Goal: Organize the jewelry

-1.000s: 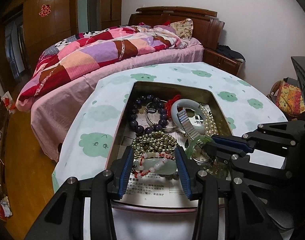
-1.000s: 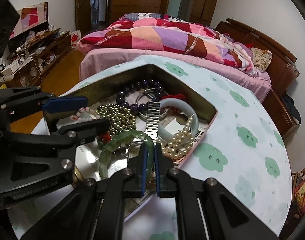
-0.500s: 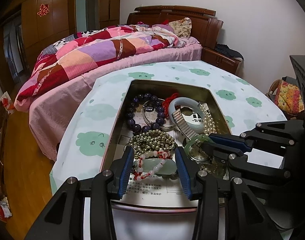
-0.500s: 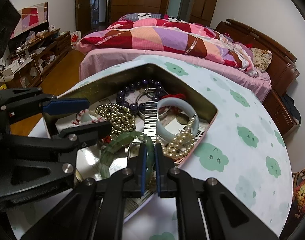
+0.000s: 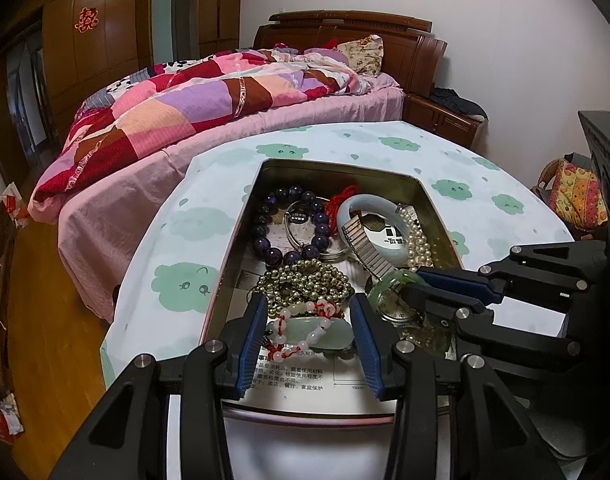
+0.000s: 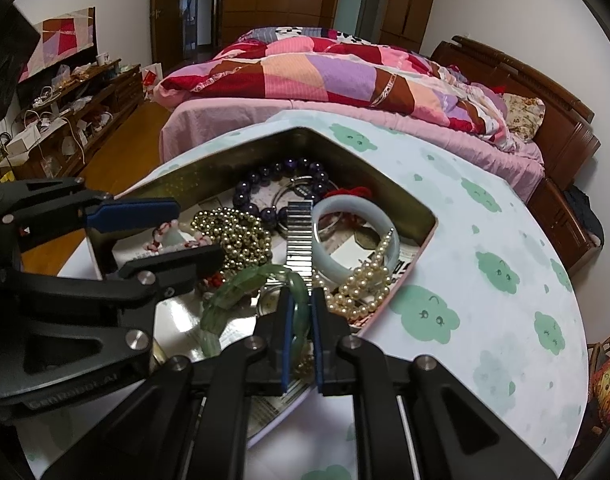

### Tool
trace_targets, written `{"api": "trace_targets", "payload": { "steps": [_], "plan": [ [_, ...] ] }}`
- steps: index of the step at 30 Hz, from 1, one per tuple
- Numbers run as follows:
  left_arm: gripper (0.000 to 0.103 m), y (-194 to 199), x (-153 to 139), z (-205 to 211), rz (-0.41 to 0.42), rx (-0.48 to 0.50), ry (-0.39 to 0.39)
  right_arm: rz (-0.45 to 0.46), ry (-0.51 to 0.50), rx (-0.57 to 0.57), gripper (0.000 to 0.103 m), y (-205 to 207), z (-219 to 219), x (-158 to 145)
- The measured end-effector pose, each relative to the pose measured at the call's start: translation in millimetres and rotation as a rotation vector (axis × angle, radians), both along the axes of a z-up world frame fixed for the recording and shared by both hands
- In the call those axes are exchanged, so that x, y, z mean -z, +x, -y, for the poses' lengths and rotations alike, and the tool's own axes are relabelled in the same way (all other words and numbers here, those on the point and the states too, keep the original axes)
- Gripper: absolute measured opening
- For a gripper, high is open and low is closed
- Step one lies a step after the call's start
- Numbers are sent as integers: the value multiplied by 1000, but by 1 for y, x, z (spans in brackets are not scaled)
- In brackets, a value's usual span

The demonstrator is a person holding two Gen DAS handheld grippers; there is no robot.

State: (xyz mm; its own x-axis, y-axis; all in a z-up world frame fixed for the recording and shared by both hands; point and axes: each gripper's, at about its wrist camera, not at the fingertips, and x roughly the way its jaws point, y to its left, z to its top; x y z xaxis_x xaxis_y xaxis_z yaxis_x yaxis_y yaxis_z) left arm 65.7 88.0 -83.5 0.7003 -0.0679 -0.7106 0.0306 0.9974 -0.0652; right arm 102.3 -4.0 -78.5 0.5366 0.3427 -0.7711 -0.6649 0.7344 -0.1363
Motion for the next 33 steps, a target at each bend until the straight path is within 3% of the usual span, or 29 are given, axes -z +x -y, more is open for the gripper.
{"api": "trace_targets", "payload": {
  "steps": [7,12,14,17,23,26,33],
  "plan": [
    [44,1,0,0,-3,-3,1,-4,3,-1,13,-1,-2,-1],
    [51,-3,-6,-5,11,-15,-14,-14,13,3,20,0,-2,-2],
    [52,-4,-6,-5,10,-16,-11,-20,19,-13,35,0,-3,-3],
    [56,-6,-10,-4,21,-19,2,0,19,-26,50,-5,-5,-6],
    [59,-25,-44,-15,117,-68,-13,21,72,7,54,-7,9,-26],
    [72,-38,-65,-20,193,-109,-5,59,137,48,59,-12,25,-47],
    [73,-57,-94,-21,284,-131,2,122,234,106,63,-22,49,-81]
  ]
}}
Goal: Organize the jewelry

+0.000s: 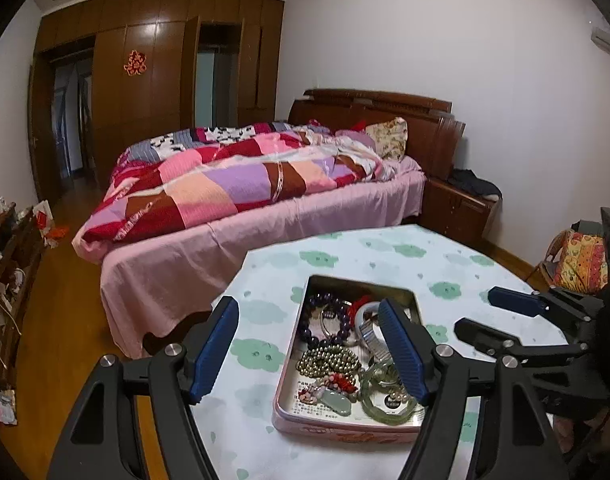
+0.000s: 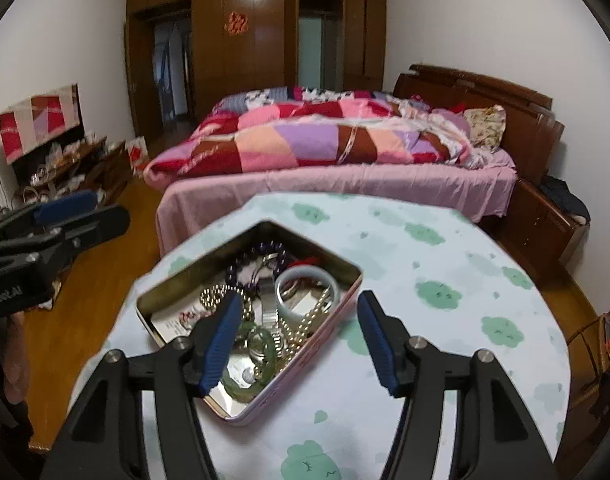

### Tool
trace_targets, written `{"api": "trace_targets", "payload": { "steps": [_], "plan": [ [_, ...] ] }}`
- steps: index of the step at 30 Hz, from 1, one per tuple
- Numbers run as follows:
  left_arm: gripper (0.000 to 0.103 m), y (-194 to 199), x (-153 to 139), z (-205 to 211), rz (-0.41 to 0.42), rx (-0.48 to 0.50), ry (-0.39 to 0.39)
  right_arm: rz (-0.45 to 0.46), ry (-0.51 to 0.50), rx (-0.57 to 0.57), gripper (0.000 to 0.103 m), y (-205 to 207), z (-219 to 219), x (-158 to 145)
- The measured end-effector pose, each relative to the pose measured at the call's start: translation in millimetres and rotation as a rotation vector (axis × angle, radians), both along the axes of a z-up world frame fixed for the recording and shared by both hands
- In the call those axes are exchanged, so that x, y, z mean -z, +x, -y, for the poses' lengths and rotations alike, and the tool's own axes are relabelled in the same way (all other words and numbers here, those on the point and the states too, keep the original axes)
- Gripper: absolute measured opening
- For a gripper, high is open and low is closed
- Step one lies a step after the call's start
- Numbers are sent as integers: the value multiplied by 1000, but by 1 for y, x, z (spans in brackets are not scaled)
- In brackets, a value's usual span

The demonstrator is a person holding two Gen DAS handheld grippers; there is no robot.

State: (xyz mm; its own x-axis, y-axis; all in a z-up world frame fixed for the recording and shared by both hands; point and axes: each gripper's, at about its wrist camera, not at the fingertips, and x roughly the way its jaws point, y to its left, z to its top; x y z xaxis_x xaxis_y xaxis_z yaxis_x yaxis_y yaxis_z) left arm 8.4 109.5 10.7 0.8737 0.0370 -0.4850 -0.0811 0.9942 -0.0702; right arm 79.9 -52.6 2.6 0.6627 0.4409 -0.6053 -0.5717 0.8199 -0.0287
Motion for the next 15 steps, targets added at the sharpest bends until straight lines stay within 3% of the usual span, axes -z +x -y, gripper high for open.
{"api": "trace_targets", "payload": {
  "steps": [15],
  "plan": [
    [73,-4,-5,4,12,-6,9,62,50,45,69,-3,15,-18]
  ]
}}
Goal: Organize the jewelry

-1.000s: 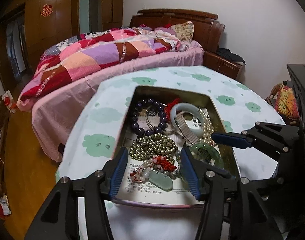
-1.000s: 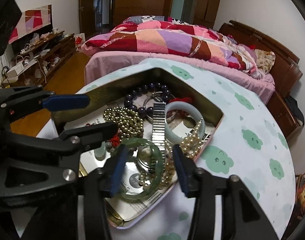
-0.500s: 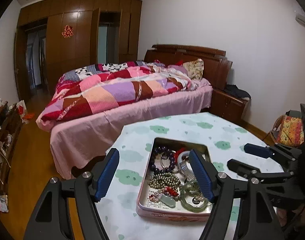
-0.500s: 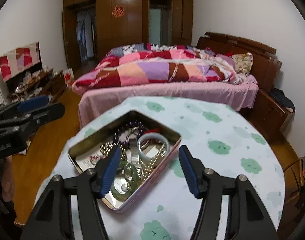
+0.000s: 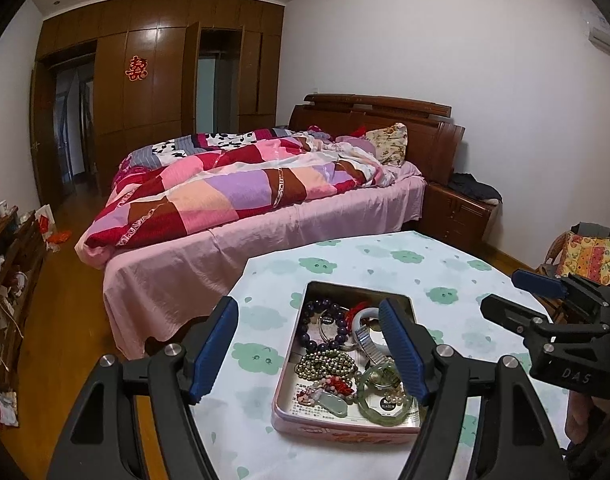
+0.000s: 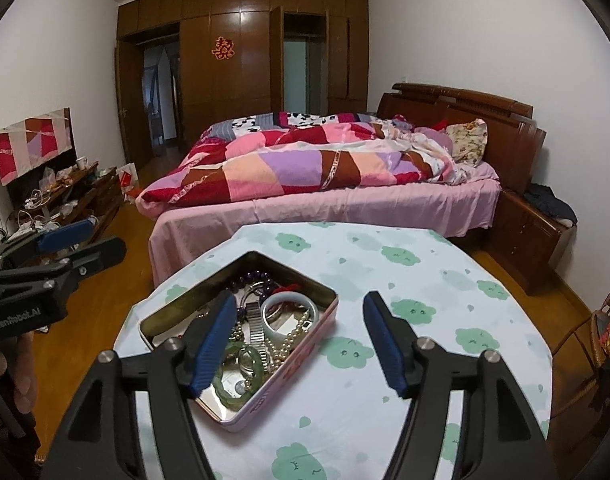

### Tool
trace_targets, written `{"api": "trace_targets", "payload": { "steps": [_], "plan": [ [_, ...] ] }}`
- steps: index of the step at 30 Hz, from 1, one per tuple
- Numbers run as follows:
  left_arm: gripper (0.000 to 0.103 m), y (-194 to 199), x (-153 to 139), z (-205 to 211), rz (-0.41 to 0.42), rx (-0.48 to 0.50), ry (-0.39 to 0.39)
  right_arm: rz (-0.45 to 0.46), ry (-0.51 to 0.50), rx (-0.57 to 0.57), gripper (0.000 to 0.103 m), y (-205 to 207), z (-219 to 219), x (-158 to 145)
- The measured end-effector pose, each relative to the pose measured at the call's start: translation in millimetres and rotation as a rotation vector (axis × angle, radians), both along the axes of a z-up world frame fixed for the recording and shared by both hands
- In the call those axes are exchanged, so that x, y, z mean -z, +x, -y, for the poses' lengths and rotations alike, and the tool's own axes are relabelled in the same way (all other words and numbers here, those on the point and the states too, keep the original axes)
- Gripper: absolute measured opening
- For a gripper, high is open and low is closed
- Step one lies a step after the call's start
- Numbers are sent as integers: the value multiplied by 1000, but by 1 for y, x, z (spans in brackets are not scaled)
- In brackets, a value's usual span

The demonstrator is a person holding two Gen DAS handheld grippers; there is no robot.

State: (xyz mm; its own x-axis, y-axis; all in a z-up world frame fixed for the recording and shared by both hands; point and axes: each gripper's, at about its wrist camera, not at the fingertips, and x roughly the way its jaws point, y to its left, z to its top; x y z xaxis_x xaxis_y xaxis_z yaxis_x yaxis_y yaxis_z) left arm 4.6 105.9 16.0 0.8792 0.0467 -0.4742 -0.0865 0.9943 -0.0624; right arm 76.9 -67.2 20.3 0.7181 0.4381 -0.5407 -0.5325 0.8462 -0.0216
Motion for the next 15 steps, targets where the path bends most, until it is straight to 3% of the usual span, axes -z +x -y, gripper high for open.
{"api": "trace_targets", "payload": {
  "steps": [15],
  "plan": [
    [73,-2,-1,8,2,14,11,7,0,1,70,-2,4,-2]
  ]
}}
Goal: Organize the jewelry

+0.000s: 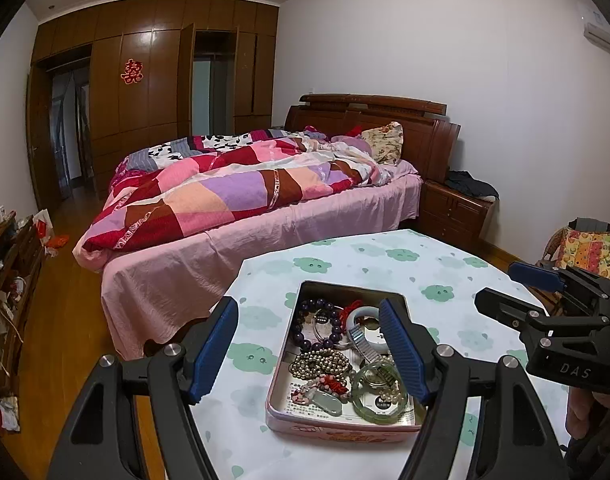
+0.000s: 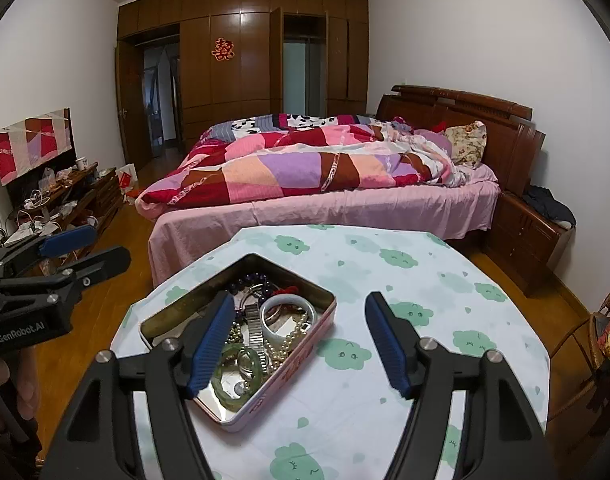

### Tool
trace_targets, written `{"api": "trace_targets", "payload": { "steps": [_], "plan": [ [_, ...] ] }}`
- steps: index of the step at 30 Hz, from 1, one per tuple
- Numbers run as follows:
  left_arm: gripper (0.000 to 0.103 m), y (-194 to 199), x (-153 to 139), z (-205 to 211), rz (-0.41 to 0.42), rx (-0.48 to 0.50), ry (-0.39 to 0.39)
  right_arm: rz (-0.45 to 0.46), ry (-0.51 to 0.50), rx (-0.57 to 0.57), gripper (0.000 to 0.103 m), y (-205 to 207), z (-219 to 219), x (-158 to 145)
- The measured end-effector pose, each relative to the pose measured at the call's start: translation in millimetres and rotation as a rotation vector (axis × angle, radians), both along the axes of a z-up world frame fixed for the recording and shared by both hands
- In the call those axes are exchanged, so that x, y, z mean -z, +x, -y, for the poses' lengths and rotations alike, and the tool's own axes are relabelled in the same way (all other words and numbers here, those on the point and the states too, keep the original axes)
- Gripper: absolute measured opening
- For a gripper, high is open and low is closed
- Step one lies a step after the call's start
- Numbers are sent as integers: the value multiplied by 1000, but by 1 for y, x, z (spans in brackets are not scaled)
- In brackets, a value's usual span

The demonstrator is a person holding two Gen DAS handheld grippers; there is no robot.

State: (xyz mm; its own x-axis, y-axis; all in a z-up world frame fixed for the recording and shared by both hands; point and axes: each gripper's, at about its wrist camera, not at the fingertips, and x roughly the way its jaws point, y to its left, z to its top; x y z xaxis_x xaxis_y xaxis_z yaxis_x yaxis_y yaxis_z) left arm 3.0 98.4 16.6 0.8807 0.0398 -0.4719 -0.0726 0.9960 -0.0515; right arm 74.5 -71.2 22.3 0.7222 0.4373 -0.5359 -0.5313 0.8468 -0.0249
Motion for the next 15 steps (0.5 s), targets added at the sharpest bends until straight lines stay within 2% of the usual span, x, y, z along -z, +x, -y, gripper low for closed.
{"api": "trace_targets", "payload": {
  "steps": [15],
  "plan": [
    [73,2,1,4,-22,17,11,1,10,8,73,1,-1,-3]
  ]
}}
